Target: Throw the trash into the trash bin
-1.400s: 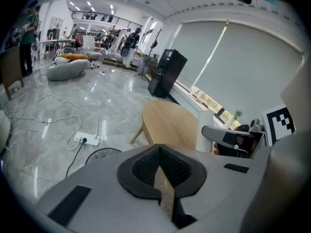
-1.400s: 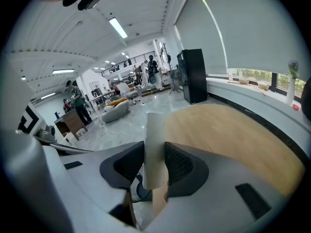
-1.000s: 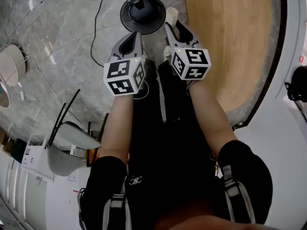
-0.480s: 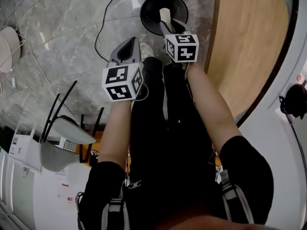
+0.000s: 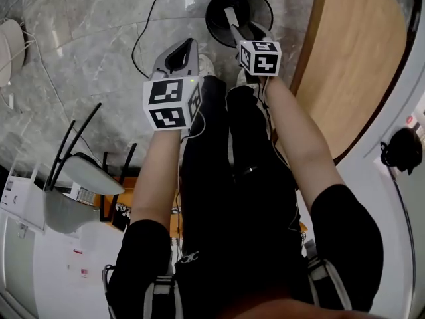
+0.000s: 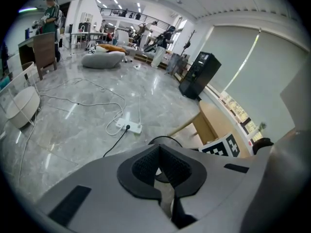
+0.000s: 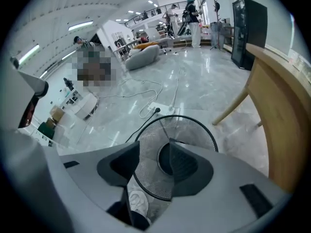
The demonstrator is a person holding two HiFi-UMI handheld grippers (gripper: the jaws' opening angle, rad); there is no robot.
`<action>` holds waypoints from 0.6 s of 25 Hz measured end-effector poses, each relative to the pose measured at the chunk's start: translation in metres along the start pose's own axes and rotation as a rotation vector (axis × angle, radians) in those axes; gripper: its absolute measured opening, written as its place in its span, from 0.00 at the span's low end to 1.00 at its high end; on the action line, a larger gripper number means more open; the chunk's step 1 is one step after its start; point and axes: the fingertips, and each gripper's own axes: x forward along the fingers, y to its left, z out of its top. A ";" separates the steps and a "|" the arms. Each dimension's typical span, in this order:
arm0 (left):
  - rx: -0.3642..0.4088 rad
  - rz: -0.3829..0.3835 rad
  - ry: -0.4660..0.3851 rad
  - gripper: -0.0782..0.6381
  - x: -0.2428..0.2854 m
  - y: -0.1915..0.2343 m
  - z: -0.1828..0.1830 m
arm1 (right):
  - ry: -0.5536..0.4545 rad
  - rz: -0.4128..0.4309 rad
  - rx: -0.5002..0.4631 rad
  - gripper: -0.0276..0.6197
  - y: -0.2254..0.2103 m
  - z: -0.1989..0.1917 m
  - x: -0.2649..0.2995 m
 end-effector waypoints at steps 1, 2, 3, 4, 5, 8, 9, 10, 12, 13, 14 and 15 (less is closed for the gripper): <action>-0.004 0.003 -0.006 0.13 0.000 0.000 0.000 | -0.016 -0.016 -0.004 0.32 -0.002 0.004 -0.006; -0.009 0.005 -0.011 0.13 -0.001 0.000 0.000 | -0.032 -0.035 -0.013 0.24 -0.003 0.008 -0.013; -0.014 0.007 -0.015 0.13 -0.002 -0.002 0.001 | -0.051 -0.054 -0.027 0.12 -0.004 0.012 -0.022; -0.017 0.007 -0.019 0.13 -0.004 -0.005 0.001 | -0.073 -0.068 -0.041 0.07 -0.004 0.017 -0.032; -0.018 0.006 -0.025 0.13 -0.006 -0.009 0.003 | -0.098 -0.072 -0.051 0.06 -0.003 0.023 -0.044; -0.015 -0.003 -0.052 0.13 -0.016 -0.026 0.013 | -0.192 -0.072 -0.065 0.06 0.003 0.048 -0.088; -0.014 -0.007 -0.064 0.13 -0.021 -0.034 0.018 | -0.229 -0.073 -0.068 0.06 0.005 0.057 -0.106; -0.013 -0.011 -0.077 0.13 -0.026 -0.043 0.024 | -0.267 -0.073 -0.070 0.06 0.007 0.067 -0.127; -0.008 -0.021 -0.106 0.13 -0.041 -0.065 0.039 | -0.342 -0.074 -0.065 0.06 0.010 0.086 -0.174; -0.005 -0.027 -0.122 0.13 -0.049 -0.078 0.048 | -0.377 -0.078 -0.062 0.06 0.011 0.095 -0.199; -0.001 -0.033 -0.138 0.13 -0.059 -0.091 0.058 | -0.412 -0.082 -0.058 0.06 0.012 0.105 -0.224; 0.005 -0.041 -0.154 0.13 -0.070 -0.105 0.069 | -0.448 -0.087 -0.052 0.06 0.013 0.115 -0.250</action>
